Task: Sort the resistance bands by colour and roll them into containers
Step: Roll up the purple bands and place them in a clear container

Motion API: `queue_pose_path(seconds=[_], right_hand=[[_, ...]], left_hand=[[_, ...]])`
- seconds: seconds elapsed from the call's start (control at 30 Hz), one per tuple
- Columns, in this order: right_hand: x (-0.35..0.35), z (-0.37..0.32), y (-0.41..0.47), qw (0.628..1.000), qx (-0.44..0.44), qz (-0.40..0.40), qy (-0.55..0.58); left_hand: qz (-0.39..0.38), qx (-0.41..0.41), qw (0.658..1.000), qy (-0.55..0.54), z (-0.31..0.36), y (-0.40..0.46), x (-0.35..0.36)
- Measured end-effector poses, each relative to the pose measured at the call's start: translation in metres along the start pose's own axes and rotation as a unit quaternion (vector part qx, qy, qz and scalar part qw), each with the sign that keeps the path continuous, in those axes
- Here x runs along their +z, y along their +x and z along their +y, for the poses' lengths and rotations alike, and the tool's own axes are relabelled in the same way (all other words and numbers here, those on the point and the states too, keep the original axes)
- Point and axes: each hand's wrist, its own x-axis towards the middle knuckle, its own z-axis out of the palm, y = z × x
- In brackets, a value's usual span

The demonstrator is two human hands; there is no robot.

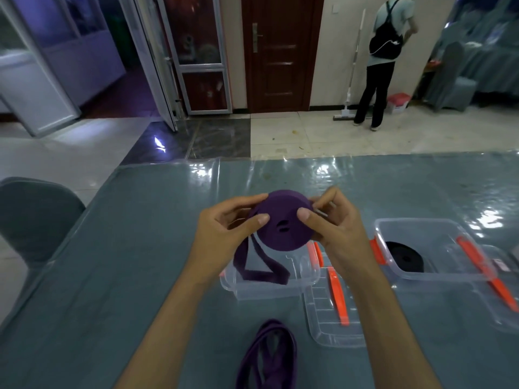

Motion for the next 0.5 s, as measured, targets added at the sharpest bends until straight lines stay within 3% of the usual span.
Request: queue_pose_path(seconds=[0.1, 0.27, 0.4, 0.5], right_hand=[[-0.001, -0.001, -0.007, 0.999, 0.0, -0.01, -0.049], [0.002, 0.0, -0.02, 0.999, -0.018, 0.041, -0.012], [-0.004, 0.002, -0.028, 1.0, 0.014, 0.004, -0.02], [-0.008, 0.0, -0.033, 0.999, -0.004, 0.027, -0.021]], left_hand=[[0.021, 0.001, 1.0, 0.016, -0.001, -0.006, 0.0], [-0.027, -0.014, 0.999, 0.031, -0.003, -0.016, 0.001], [0.0, -0.01, 0.999, 0.049, -0.002, -0.023, 0.002], [-0.003, -0.018, 0.999, 0.036, -0.002, -0.028, 0.006]])
